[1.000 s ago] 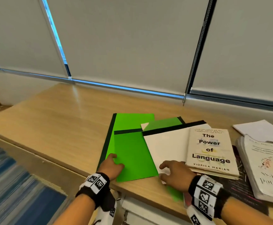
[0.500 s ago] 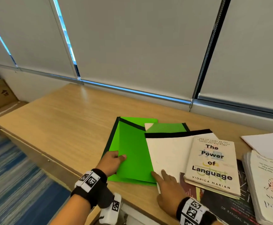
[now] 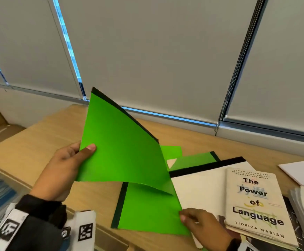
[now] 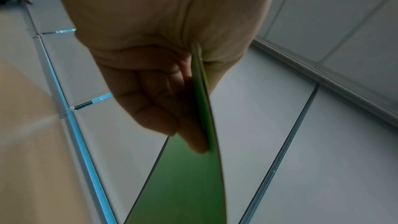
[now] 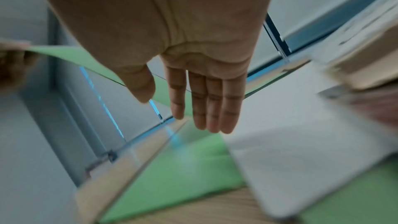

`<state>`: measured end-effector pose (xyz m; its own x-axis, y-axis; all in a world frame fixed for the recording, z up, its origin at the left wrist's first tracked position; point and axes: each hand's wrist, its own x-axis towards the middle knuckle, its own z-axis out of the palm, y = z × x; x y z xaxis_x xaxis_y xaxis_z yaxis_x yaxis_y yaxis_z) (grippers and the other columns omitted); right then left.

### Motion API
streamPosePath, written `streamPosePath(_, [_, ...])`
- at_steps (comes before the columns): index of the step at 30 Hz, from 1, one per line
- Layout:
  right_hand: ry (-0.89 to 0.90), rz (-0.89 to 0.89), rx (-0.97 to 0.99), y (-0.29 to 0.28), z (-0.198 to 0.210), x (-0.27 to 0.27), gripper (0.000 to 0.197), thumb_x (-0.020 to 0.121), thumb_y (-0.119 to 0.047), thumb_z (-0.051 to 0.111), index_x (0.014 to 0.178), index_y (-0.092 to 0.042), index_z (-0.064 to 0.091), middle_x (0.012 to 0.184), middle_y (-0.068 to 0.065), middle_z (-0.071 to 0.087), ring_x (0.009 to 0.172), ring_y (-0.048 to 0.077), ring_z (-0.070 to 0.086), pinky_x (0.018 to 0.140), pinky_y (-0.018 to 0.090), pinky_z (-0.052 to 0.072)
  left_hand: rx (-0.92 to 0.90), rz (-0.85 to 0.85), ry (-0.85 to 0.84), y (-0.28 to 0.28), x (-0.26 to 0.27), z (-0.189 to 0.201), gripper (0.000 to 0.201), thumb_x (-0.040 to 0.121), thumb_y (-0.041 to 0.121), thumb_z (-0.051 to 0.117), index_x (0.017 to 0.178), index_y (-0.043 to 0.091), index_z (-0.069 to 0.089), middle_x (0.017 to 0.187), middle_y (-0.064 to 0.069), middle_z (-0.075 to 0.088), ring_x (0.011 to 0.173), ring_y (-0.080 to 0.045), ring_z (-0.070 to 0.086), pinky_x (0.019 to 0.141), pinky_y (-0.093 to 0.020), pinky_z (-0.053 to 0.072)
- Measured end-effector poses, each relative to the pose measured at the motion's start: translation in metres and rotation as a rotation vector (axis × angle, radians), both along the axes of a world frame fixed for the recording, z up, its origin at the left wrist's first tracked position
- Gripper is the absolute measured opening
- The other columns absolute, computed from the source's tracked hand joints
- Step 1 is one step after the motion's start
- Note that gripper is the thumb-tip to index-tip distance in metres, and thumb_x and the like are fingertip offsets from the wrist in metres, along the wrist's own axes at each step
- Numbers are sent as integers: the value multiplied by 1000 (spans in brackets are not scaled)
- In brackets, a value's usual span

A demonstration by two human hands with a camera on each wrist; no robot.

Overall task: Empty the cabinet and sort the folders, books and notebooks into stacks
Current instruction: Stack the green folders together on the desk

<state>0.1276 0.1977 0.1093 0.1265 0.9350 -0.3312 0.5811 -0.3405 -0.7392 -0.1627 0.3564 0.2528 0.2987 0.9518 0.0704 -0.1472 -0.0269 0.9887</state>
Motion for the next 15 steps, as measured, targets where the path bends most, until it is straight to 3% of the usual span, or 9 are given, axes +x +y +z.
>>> streamPosePath(1, [149,-90,32,10,5,-6,73,61,-89,43,103,-34,67,105,-7,72,96,3,65,83,14,47,5,18,-50,1,-2,-1,30,80,21,60,105,6,69,101,-9,75,85,-15,73,70,-22,59])
streamPosePath(2, [308,-172,41,23,12,-14,65,73,-78,51,105,-24,69,98,-2,73,89,10,68,77,23,52,2,23,-97,4,-4,-5,27,87,15,55,109,5,66,102,-9,75,88,-15,73,73,-22,59])
streamPosePath(4, [579,-268,71,45,32,-29,45,92,-54,48,113,-17,63,98,9,74,88,24,71,76,37,56,-41,8,-161,1,-4,-19,28,88,9,51,113,3,64,106,-11,74,94,-18,71,77,-26,59])
streamPosePath(6, [795,-314,165,64,52,-39,47,86,-55,52,115,-18,57,100,13,74,90,32,71,80,47,56,-81,-55,-158,-11,5,-41,32,80,13,63,110,2,64,107,-17,72,92,-24,71,73,-31,60])
streamPosePath(7, [897,-347,238,74,59,-41,59,74,-60,65,114,-17,56,99,12,73,89,33,71,78,49,57,-108,-103,-123,-15,10,-55,43,72,20,77,108,1,64,106,-21,71,90,-28,72,70,-34,61])
streamPosePath(9, [1014,-409,394,85,71,-38,80,55,-51,86,118,-12,57,105,9,73,93,31,70,74,46,59,-166,-207,26,-26,20,-86,83,46,43,94,111,1,62,102,-25,71,87,-39,70,67,-38,60])
streamPosePath(11, [1026,-429,500,87,78,-29,55,75,-21,76,125,-11,56,115,8,71,102,26,69,76,39,60,-233,-314,124,-36,29,-109,95,42,52,93,117,2,62,98,-29,71,88,-51,66,74,-46,57])
streamPosePath(13, [956,-410,534,85,86,-13,40,86,0,56,124,-11,56,117,9,70,104,25,68,76,34,59,-340,-334,81,-37,33,-120,84,51,38,94,120,3,61,99,-37,67,89,-56,64,85,-53,51])
streamPosePath(15, [891,-355,534,80,88,8,41,84,2,53,123,-10,56,118,11,69,104,25,68,77,32,59,-449,-185,20,-26,25,-124,54,75,19,82,121,4,58,91,-37,67,73,-44,67,69,-42,53])
